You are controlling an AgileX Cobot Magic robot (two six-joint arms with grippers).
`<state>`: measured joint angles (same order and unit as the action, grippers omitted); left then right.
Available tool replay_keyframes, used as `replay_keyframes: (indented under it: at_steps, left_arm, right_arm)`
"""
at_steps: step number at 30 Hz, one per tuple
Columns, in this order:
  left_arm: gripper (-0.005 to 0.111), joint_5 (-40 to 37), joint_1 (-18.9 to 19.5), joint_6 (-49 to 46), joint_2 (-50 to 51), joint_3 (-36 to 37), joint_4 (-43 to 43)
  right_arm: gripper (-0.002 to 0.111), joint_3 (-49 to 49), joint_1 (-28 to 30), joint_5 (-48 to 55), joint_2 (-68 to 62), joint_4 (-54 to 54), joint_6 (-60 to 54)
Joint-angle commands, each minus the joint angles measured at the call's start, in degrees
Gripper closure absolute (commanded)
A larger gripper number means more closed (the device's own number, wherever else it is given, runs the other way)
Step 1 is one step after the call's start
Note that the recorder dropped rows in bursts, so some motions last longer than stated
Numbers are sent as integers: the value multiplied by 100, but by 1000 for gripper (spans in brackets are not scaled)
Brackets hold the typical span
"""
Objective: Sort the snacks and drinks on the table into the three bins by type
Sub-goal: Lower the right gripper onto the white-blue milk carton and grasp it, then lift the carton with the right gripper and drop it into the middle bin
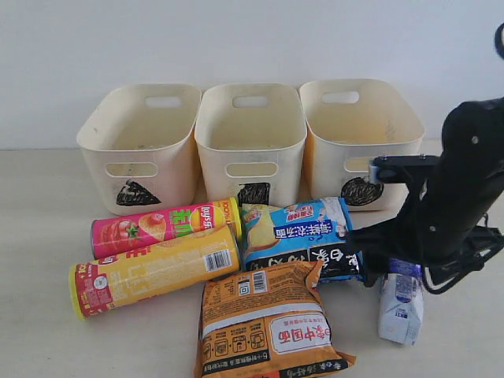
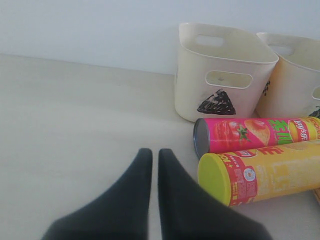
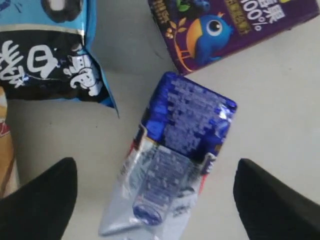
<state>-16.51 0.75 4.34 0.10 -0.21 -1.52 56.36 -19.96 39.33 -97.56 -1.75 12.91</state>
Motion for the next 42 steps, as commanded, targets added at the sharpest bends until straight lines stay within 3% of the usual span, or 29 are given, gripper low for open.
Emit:
replay_keyframes:
  at_steps: [1,10,14,19,20,30,35,37,39,42]
  left_arm:
    - [103,-19,24,-33,-10,21,5]
    - [103,-19,24,-33,-10,21,5]
    - [103,-19,24,-33,-10,21,5]
    - [103,-19,24,-33,-10,21,5]
    - [103,-19,24,-33,-10,21,5]
    - [103,-19,24,-33,-10,21,5]
    - [103,-19,24,-33,-10,21,5]
    - [103,-19,24,-33,-10,21,5]
    - [103,-19,24,-33,-10,21,5]
    - [103,-19,24,-33,-10,21,5]
  right_arm:
    - [32,-34,-56,-437,-515,96,166]
    - [36,-17,-56,-573,-826,127,145]
    - [60,202,-56,-16,-815,127,-40]
    - [105,704,-56,935,-801,127,-397]
    - [108,780,-56,1071,-767,127,-471]
    - [108,1177,-56,1100,186,127,-634]
    - [108,1296,-56,273,861,11,-788]
    - [108,1296,-56,-327,1060,-554,-1101]
    - [108,1296,-65,-991,1037,-1842,-2301]
    - [108,1296,-65,-1807,855,-2799,-3351]
